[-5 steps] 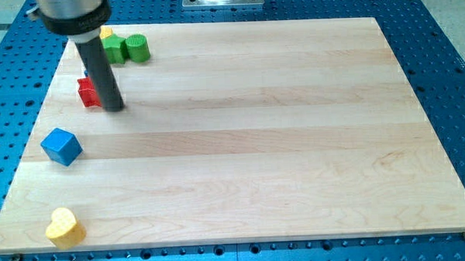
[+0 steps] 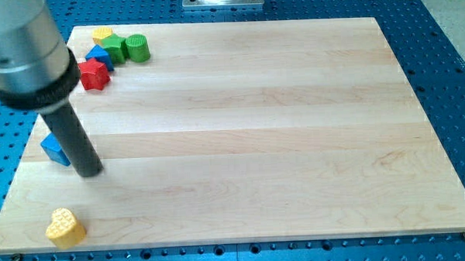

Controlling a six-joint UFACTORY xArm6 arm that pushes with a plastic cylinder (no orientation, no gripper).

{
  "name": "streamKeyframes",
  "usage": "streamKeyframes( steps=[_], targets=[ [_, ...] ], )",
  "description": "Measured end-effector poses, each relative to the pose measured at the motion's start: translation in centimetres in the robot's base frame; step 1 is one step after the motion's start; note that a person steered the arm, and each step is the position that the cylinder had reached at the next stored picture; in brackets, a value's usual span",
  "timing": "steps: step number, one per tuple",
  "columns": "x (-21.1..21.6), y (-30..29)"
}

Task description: Move the blue cube vertically below the red star

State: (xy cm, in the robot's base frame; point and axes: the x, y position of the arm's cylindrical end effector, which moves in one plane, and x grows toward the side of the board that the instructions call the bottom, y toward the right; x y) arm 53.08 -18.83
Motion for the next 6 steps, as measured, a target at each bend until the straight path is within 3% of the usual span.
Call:
streamKeyframes(
  steps=[1, 2, 3, 4, 5, 6],
  targets=[
    [-0.1, -5.2],
    [-3.0, -3.4],
    [-7.9, 3.0],
    [-7.6, 4.7],
    [-4.3, 0.9],
    [-4.9, -3.9]
  ],
)
